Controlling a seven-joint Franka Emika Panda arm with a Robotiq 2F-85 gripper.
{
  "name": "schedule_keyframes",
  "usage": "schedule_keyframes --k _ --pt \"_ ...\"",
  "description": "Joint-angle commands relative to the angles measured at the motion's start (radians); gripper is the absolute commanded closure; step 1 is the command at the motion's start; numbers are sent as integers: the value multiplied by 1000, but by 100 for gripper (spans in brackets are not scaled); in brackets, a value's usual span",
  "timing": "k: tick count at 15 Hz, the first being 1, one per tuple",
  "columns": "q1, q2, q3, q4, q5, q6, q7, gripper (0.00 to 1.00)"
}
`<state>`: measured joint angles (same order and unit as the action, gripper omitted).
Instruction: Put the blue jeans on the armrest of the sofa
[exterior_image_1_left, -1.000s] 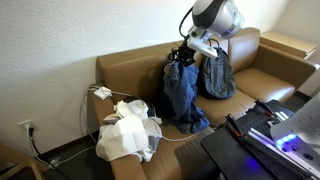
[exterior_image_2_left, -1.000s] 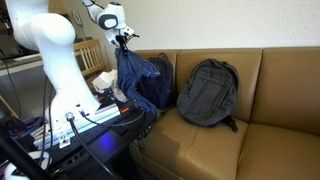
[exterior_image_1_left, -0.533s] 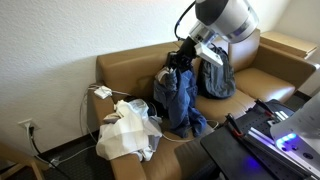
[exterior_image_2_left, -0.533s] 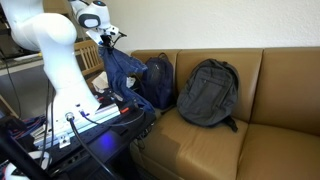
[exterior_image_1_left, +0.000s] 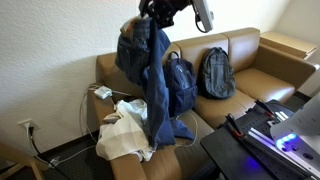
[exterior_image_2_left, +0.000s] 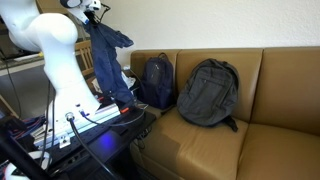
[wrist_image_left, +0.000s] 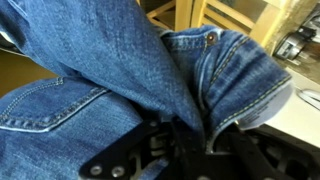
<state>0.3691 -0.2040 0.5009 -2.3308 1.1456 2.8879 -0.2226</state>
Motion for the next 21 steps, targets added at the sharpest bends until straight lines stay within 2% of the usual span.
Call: schedule_keyframes --k 1,2,4,5,8,11,14,15,17,19,21 --pt "-14 -16 -3 142 -38 57 -3 95" --pt "-1 -18 3 69 -29 27 16 79" --pt "-4 -22 -2 115 -36 35 15 79" --pt "-6 -22 -4 121 -37 35 14 95" --pt "39 59 -30 104 192 101 -147 95" --pt "24 129 -30 42 394 120 -304 95" --pt "-2 201 -47 -6 488 92 -377 95" --pt "-5 225 -55 -17 499 71 -377 95" --pt "-9 273 -70 -53 436 7 -297 95" --pt "-18 308 -83 -71 364 -119 -225 95" --pt "-9 343 -116 -76 245 -221 -97 95"
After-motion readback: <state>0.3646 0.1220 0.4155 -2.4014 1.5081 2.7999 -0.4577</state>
